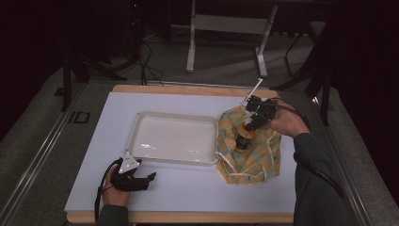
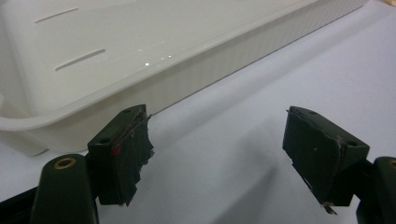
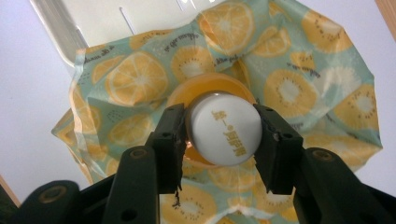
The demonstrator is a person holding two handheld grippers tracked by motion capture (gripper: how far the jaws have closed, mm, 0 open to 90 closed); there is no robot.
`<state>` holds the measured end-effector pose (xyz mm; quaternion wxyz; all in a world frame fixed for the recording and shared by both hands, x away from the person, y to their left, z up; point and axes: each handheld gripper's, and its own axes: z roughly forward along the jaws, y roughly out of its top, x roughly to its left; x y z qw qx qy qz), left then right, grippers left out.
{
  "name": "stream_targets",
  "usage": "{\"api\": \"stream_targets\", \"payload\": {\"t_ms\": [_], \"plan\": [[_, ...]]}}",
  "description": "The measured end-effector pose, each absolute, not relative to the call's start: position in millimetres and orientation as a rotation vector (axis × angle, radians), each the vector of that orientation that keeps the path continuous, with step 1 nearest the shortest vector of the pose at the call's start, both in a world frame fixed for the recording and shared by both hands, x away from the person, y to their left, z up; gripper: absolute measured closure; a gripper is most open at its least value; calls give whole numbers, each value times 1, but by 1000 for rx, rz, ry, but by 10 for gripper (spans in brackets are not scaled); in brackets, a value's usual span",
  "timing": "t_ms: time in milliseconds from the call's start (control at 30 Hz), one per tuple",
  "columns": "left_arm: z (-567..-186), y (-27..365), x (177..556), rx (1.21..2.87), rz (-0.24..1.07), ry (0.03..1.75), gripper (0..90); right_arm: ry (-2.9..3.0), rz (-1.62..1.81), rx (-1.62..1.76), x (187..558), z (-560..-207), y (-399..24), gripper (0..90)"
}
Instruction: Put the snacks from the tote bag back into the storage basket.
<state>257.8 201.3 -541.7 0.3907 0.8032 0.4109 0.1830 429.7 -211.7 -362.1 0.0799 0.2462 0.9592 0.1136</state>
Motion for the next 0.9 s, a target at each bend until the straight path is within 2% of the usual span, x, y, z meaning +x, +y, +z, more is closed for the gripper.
{"api": "stream_targets", "payload": {"t_ms": [900], "plan": [[-541, 202, 258, 2039, 462, 1045, 233, 2830, 293, 692, 413, -352, -210, 590]]}}
